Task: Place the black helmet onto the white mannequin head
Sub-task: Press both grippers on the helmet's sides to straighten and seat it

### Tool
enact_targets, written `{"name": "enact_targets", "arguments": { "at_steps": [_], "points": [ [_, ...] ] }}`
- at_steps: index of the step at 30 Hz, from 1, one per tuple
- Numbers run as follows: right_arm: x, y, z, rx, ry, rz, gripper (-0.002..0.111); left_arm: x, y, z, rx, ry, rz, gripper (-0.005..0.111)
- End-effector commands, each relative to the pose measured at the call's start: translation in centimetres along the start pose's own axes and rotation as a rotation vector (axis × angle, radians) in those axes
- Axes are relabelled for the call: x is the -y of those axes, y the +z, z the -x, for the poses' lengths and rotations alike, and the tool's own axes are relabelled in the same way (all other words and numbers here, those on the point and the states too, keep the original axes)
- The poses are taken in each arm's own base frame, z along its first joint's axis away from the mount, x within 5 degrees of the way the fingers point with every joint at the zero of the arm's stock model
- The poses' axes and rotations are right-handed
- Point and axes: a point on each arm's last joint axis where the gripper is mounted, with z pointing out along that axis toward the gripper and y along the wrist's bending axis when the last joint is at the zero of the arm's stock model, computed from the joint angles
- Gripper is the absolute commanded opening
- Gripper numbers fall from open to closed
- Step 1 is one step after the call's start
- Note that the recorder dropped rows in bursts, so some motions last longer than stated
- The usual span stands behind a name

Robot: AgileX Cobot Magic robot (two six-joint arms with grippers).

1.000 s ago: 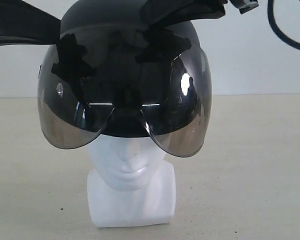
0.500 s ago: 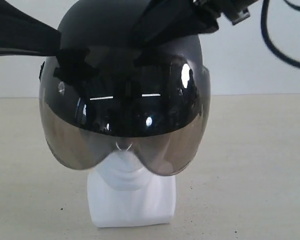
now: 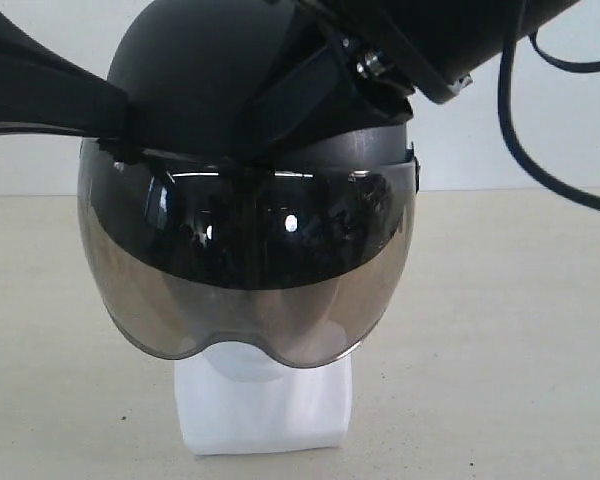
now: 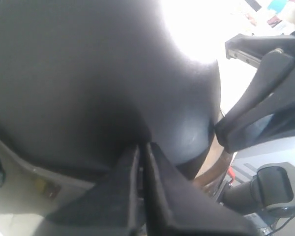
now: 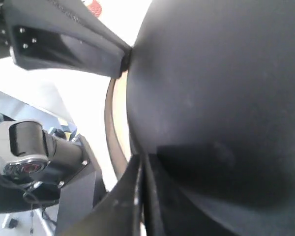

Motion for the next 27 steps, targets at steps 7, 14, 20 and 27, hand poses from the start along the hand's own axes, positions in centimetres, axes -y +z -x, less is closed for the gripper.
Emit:
{"name": "enact_targets", "arguments": {
  "at_steps": [7, 14, 20, 27],
  "points": [
    [2.2, 1.7, -1.4, -0.084, 0.0, -0.093, 0.0, -0.8, 0.8, -1.4, -0.061, -0.03, 0.014, 0.004],
    [2.2, 1.7, -1.3, -0.076, -0.005, -0.095, 0.0, -0.9, 0.8, -1.7, -0.061, -0.033, 0.019, 0.004],
    [0.9, -0.8, -0.8, 0.064, -0.016, -0.12, 0.0, 0.7, -0.7, -1.3, 0.017, 0.003, 0.018, 0.004],
    [-1.4, -7.5, -2.1, 0.238, -0.006, -0.308, 0.0, 4.1, -4.1, -1.1, 0.112, 0.081, 0.048, 0.004]
  ]
}}
